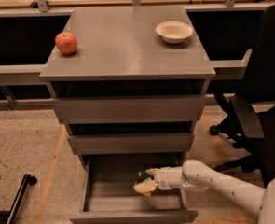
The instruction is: Place sponge into bottom drawer
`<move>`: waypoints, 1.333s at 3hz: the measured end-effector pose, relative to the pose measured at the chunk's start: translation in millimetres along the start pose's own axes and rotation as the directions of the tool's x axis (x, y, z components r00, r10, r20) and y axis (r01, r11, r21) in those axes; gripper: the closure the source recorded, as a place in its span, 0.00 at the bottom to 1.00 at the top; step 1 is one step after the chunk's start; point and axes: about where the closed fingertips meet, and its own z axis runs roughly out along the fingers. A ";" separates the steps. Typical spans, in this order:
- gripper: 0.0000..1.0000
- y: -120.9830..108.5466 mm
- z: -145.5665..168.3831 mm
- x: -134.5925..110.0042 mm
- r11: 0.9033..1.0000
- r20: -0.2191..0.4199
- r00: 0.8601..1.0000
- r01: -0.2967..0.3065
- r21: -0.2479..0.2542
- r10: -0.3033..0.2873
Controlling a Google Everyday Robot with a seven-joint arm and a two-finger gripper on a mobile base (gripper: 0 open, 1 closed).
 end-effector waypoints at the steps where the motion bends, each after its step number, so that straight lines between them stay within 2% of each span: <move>1: 1.00 -17.1 38.1 15.5 0.999 0.016 1.000 0.018 -0.029 -0.017; 2: 0.98 -68.3 74.4 34.9 1.000 0.023 1.000 -0.006 -0.026 0.007; 3: 0.77 -101.4 88.7 43.1 1.000 0.025 0.999 -0.028 -0.008 0.028; 4: 0.54 -119.4 97.4 55.1 0.997 0.027 0.997 -0.071 0.009 0.071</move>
Offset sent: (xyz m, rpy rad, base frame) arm 0.0813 0.0094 -0.1330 0.0364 -0.0007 -0.0152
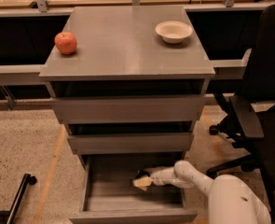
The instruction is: Place sponge into bottom drawer
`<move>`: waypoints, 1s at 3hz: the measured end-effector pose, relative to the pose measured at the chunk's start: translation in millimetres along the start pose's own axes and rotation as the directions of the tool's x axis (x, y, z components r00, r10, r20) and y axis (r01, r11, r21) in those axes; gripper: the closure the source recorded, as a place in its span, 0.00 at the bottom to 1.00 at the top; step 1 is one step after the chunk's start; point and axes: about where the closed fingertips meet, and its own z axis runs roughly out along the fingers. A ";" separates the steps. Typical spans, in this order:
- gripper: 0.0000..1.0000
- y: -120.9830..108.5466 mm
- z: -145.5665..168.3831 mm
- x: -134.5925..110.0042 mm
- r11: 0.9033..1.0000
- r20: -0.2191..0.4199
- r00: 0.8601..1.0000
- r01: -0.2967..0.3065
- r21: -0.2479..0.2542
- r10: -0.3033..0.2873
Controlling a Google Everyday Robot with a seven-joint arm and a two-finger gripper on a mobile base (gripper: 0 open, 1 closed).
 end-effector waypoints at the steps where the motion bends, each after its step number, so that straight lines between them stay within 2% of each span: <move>1: 0.31 1.2 -6.6 -1.4 1.000 0.016 1.000 0.000 0.015 0.000; 2: 0.07 28.0 -16.4 -0.1 1.000 0.017 1.000 0.003 0.003 -0.004; 3: 0.00 42.4 -13.2 6.0 1.000 0.007 1.000 0.000 -0.018 0.000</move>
Offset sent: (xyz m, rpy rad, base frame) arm -0.0604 0.0066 0.0444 0.0198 -0.0041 0.0132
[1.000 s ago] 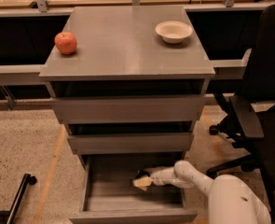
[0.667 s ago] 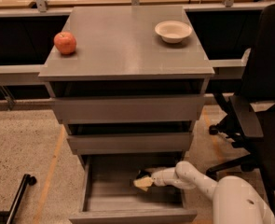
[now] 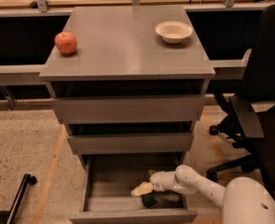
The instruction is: Place sponge into bottom drawer
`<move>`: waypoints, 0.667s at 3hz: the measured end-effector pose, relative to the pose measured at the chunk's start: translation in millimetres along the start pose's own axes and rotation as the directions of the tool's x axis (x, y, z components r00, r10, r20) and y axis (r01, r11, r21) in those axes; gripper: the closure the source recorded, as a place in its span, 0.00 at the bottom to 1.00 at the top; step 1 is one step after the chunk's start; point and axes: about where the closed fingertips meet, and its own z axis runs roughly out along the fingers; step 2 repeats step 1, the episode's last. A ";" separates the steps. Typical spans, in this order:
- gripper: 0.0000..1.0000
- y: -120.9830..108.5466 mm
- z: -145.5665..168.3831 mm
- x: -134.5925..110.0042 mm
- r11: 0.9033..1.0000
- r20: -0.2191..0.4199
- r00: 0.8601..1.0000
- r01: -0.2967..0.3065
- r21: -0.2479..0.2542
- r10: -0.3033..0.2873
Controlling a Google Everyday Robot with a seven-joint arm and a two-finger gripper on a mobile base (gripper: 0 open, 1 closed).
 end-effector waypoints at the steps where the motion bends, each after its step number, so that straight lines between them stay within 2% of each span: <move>1: 0.00 0.1 0.1 0.0 1.000 0.000 1.000 0.000 0.000 0.000; 2: 0.00 0.1 0.1 0.0 1.000 0.000 1.000 0.000 0.000 0.000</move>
Offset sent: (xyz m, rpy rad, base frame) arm 0.0000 0.0000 0.0000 0.0000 0.0000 0.0000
